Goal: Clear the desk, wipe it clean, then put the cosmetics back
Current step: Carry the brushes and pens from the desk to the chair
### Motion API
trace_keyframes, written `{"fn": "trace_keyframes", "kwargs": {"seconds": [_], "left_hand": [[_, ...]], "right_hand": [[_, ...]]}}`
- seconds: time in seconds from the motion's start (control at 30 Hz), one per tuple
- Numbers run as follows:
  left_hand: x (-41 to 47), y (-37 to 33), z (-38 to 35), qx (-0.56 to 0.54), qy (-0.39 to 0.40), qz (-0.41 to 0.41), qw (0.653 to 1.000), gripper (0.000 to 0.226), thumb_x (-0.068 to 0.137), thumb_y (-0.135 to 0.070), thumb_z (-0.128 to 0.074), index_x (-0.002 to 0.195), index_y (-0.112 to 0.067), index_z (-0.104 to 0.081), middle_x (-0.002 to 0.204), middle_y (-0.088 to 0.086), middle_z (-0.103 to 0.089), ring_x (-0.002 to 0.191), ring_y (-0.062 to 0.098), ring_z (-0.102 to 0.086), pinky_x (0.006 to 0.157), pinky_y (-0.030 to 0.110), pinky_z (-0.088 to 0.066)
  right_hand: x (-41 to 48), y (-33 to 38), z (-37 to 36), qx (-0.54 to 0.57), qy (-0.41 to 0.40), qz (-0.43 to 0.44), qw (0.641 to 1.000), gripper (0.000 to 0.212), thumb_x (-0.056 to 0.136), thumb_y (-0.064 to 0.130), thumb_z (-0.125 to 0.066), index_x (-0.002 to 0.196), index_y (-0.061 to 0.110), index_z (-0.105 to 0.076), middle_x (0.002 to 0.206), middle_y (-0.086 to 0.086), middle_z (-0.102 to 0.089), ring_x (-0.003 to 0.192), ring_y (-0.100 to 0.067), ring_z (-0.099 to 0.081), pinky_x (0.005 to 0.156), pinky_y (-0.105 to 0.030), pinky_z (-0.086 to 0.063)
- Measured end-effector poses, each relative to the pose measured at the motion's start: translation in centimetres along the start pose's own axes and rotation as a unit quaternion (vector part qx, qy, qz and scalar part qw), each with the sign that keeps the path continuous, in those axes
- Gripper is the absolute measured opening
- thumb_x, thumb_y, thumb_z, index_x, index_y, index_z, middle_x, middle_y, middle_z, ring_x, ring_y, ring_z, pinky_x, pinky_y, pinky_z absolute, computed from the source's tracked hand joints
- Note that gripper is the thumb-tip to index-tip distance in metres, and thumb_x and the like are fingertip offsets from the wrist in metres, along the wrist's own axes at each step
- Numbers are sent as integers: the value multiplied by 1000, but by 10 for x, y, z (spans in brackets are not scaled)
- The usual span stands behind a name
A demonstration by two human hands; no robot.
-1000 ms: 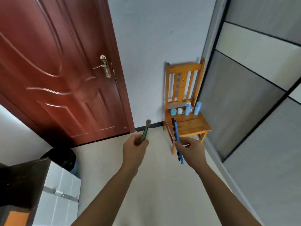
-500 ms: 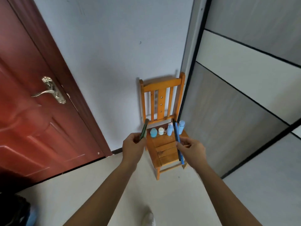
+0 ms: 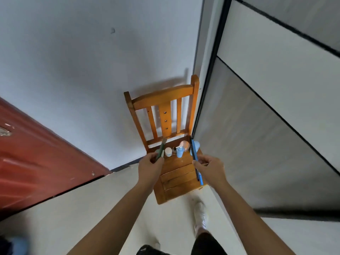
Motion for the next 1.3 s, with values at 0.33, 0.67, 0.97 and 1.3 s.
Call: {"fn": "trace_keyframes", "kwargs": {"seconds": [0.33,0.67,0.97,1.3], "left_hand": [[73,46,-90,-26,-41,179,983,5,99,-28,-57,101,-28,-61,96,-10,-62,85,13,-59,61,21,-45],[186,209,-155,-48,-52,295,953,22,98,-24,-59,117,-16,-66,102,-3,-65,92,17,-62,75,26,-57],[273,287,-188,-66,-80,292,951,38,96,-18,-62,134,-20,-57,131,-4,-60,112,11,-58,93,27,-52],[257,286,-162,1,-74,215,974,36,100,-32,-51,136,-26,-53,139,-7,-55,120,10,-52,90,27,-45]], "right_hand": [[128,-66,-54,-76,180,-33,980,20,90,34,-71,106,22,-72,74,29,-55,71,6,-56,57,-6,-35],[200,-200,-181,-108,224,-110,962,27,88,28,-74,112,15,-75,78,22,-61,71,4,-58,57,-8,-42],[261,-247,-259,-110,192,-104,970,23,93,30,-67,112,18,-73,88,10,-70,87,-12,-69,82,-35,-60],[239,-240,-236,-166,187,-81,965,42,100,33,-58,140,21,-54,132,3,-62,119,-10,-56,88,-21,-43]]}}
Point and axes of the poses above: each hand's wrist, its own x-axis towards the middle knuckle, its own z-axis out of the back of the hand, y = z × x, the point moved 4 cm from there along x, towards the middle knuckle
